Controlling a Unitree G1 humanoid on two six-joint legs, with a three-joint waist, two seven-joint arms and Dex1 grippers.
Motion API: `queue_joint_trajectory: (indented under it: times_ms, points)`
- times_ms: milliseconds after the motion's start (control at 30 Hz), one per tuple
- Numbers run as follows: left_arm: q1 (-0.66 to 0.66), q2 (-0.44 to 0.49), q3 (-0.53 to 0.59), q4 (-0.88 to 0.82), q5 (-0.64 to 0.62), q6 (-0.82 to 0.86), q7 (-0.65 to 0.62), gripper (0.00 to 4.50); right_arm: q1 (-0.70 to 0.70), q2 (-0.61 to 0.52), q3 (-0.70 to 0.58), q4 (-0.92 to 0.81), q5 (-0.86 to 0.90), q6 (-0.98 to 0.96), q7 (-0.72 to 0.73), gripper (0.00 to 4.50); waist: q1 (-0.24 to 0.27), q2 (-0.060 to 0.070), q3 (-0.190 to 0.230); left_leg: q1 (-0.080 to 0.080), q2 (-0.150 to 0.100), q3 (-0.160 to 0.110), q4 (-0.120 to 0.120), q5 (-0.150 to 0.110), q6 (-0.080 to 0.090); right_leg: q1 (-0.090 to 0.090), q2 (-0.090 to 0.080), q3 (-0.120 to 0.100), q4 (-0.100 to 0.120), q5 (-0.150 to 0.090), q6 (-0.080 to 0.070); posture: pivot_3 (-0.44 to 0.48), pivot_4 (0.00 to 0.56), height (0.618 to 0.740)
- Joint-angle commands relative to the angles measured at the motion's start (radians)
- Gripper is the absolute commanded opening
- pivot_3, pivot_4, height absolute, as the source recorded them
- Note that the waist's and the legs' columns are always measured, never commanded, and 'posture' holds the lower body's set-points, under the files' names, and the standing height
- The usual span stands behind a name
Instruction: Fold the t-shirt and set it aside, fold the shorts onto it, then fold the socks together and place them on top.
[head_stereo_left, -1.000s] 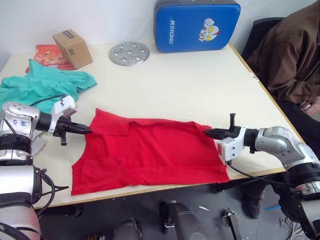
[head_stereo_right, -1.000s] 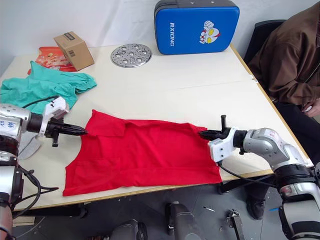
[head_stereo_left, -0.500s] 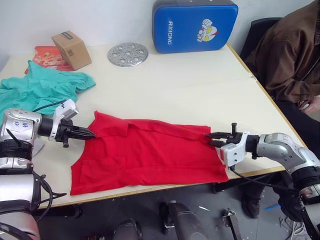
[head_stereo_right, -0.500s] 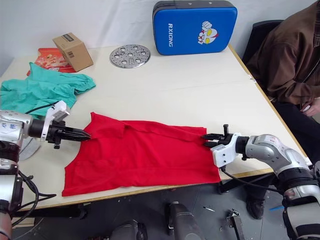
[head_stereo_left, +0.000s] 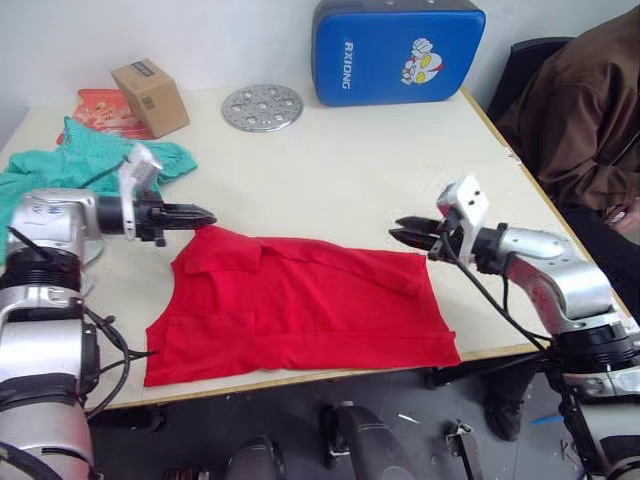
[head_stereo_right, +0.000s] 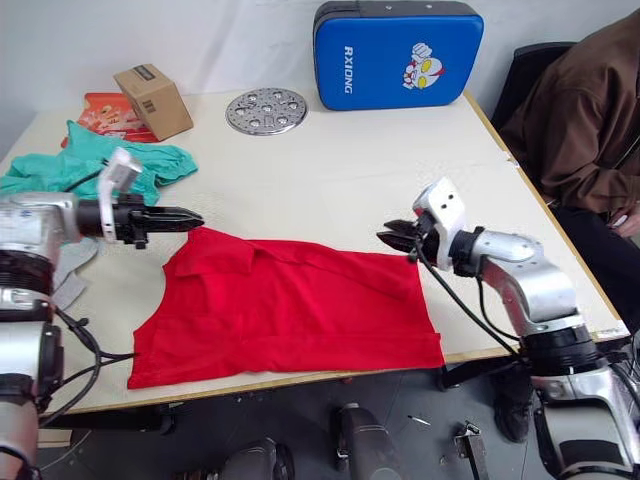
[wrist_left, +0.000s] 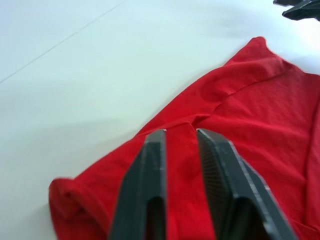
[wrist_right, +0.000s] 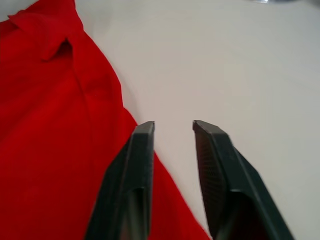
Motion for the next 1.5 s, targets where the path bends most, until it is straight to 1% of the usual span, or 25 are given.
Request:
queue_joint_trajectory:
  times_ms: [33, 133, 233, 367, 467, 567, 633, 733, 800, 867, 933, 1000, 1100, 1133, 1233, 1367, 1500]
  points:
    - [-0.040, -0.032, -0.027, 0.067, 0.071, -0.085, 0.081, 0.00, -0.033, 0.031, 0.008, 0.001, -0.051, 0.085, -0.066, 0.06, -0.003, 0.000, 0.000, 0.000, 0.000, 0.000, 0.000, 0.000, 0.000, 0.000, 0.000, 0.000, 0.000, 0.000, 0.000, 0.000, 0.150, 0.740]
    - [-0.041, -0.052, -0.054, 0.116, 0.118, -0.126, 0.096, 0.00, -0.015, 0.045, 0.034, -0.001, -0.089, 0.124, -0.065, 0.06, -0.009, 0.000, 0.000, 0.000, 0.000, 0.000, 0.000, 0.000, 0.000, 0.000, 0.000, 0.000, 0.000, 0.000, 0.000, 0.000, 0.150, 0.740]
    - [-0.020, -0.063, -0.087, 0.150, 0.166, -0.150, 0.099, 0.00, 0.033, 0.048, 0.060, -0.010, -0.121, 0.152, -0.060, 0.06, -0.013, 0.000, 0.000, 0.000, 0.000, 0.000, 0.000, 0.000, 0.000, 0.000, 0.000, 0.000, 0.000, 0.000, 0.000, 0.000, 0.150, 0.740]
    - [0.016, -0.050, -0.105, 0.163, 0.203, -0.177, 0.110, 0.00, 0.050, 0.026, 0.059, 0.072, -0.224, 0.108, -0.110, 0.06, -0.016, -0.001, -0.001, 0.002, 0.000, 0.001, 0.000, 0.000, -0.001, 0.001, 0.000, 0.000, 0.000, 0.000, 0.000, 0.000, 0.150, 0.740]
    - [0.054, -0.024, -0.095, 0.141, 0.207, -0.165, 0.117, 0.00, 0.041, 0.000, 0.034, 0.174, -0.297, 0.033, -0.151, 0.06, -0.014, -0.002, -0.001, 0.005, 0.000, 0.001, 0.000, 0.000, -0.001, 0.004, 0.000, 0.000, 0.000, 0.000, 0.000, 0.000, 0.150, 0.740]
    - [0.122, 0.019, -0.064, 0.052, 0.168, -0.103, 0.069, 0.00, 0.027, -0.012, -0.025, 0.230, -0.308, -0.008, -0.172, 0.06, -0.015, -0.003, -0.002, 0.005, -0.001, 0.001, 0.000, -0.001, -0.001, 0.006, 0.000, 0.000, 0.000, 0.000, 0.001, 0.000, 0.150, 0.740]
    - [0.169, 0.044, -0.035, -0.031, 0.132, -0.042, 0.040, 0.00, 0.018, -0.003, -0.076, 0.215, -0.276, -0.001, -0.165, 0.06, -0.016, -0.003, -0.002, 0.005, 0.000, 0.001, -0.001, 0.000, -0.001, 0.005, 0.000, 0.000, 0.000, 0.000, 0.000, 0.000, 0.150, 0.740]
    - [0.228, 0.074, 0.029, -0.198, 0.038, 0.088, -0.011, 0.00, 0.008, 0.011, -0.141, 0.118, -0.209, 0.036, -0.128, 0.06, -0.016, -0.002, -0.001, 0.005, 0.000, 0.001, -0.001, 0.000, -0.001, 0.003, 0.000, 0.000, 0.002, -0.001, 0.000, 0.000, 0.150, 0.740]
    - [0.220, 0.074, 0.079, -0.277, -0.031, 0.189, -0.018, 0.00, 0.001, 0.022, -0.162, 0.038, -0.168, 0.080, -0.116, 0.06, -0.015, -0.002, -0.001, 0.004, 0.000, 0.001, -0.001, 0.000, -0.001, 0.002, 0.000, 0.000, 0.003, -0.001, 0.000, 0.000, 0.150, 0.740]
    - [0.199, 0.065, 0.107, -0.322, -0.073, 0.260, 0.002, 0.00, -0.002, 0.042, -0.170, -0.036, -0.130, 0.137, -0.116, 0.06, -0.015, -0.002, -0.001, 0.002, 0.000, -0.001, 0.000, 0.000, -0.002, 0.001, 0.000, 0.000, 0.003, -0.001, 0.000, 0.000, 0.150, 0.740]
    - [0.176, 0.047, 0.106, -0.337, -0.075, 0.270, 0.043, 0.00, -0.003, 0.079, -0.160, -0.104, -0.099, 0.193, -0.131, 0.06, -0.015, -0.002, -0.001, 0.002, -0.001, -0.001, 0.000, 0.000, -0.002, 0.002, 0.000, 0.000, 0.003, -0.001, 0.000, 0.000, 0.150, 0.740]
    - [0.158, 0.022, 0.090, -0.325, -0.068, 0.258, 0.068, 0.00, 0.003, 0.129, -0.126, -0.161, -0.085, 0.231, -0.145, 0.06, -0.016, -0.002, -0.001, 0.002, -0.001, -0.001, 0.000, 0.000, -0.002, 0.004, 0.000, 0.000, 0.002, -0.001, 0.000, 0.000, 0.150, 0.740]
    - [0.138, -0.009, 0.060, -0.264, -0.022, 0.201, 0.125, 0.00, 0.018, 0.182, -0.083, -0.182, -0.101, 0.262, -0.174, 0.06, -0.016, -0.002, -0.001, 0.001, -0.001, 0.000, -0.001, 0.000, -0.002, 0.004, 0.000, 0.000, 0.003, -0.001, 0.001, 0.000, 0.150, 0.740]
    - [0.128, -0.019, 0.050, -0.230, 0.000, 0.173, 0.156, 0.00, 0.025, 0.193, -0.067, -0.179, -0.112, 0.262, -0.181, 0.06, -0.015, -0.002, -0.001, 0.002, -0.001, 0.000, -0.001, 0.000, -0.002, 0.003, 0.000, 0.000, 0.003, -0.001, 0.001, 0.000, 0.150, 0.740]
    - [0.086, -0.056, 0.019, -0.047, 0.076, 0.031, 0.271, 0.00, 0.059, 0.210, -0.024, -0.137, -0.152, 0.258, -0.205, 0.06, -0.013, -0.002, -0.001, 0.002, -0.001, -0.001, 0.000, 0.000, -0.002, 0.001, 0.000, 0.000, 0.002, -0.001, 0.001, 0.000, 0.150, 0.740]
    - [0.044, -0.072, -0.004, 0.125, 0.139, -0.119, 0.321, 0.00, 0.125, 0.139, -0.001, -0.130, -0.194, 0.255, -0.180, 0.06, -0.010, -0.002, -0.001, 0.001, -0.001, -0.001, -0.001, 0.000, -0.001, 0.001, 0.000, 0.000, 0.000, -0.001, 0.000, 0.000, 0.150, 0.740]
    - [0.016, -0.053, 0.007, 0.217, 0.162, -0.207, 0.338, 0.00, 0.190, 0.034, -0.047, -0.192, -0.174, 0.287, -0.142, 0.06, -0.007, -0.003, -0.002, 0.003, -0.001, -0.001, -0.003, -0.001, -0.001, 0.004, 0.000, 0.000, -0.002, -0.001, 0.001, 0.000, 0.150, 0.740]
